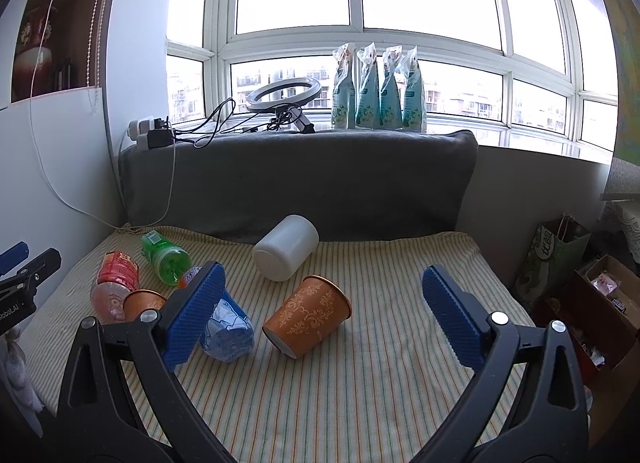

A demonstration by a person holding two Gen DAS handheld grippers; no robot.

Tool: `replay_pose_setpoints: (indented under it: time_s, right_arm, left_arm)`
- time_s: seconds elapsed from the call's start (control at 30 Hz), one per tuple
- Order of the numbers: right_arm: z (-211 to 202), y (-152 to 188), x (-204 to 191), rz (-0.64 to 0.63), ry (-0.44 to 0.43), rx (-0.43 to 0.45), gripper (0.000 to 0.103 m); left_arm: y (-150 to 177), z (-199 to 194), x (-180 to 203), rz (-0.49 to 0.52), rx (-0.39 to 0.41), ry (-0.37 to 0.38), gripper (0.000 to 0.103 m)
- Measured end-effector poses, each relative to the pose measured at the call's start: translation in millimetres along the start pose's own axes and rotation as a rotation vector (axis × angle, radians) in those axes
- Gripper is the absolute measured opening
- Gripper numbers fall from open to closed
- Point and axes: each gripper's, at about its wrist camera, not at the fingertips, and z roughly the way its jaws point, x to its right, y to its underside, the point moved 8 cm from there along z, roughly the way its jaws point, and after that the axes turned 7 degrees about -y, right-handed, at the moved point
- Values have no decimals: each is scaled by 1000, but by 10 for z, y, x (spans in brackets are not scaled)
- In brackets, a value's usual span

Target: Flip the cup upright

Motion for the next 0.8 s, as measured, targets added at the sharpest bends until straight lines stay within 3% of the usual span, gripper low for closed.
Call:
replay_pose_setpoints:
  time_s: [0.8]
  right_arm:
    - [-21,-23,-4,-3,1,1,101]
  left_arm:
    - [-37,-63,1,-5,9,4,89]
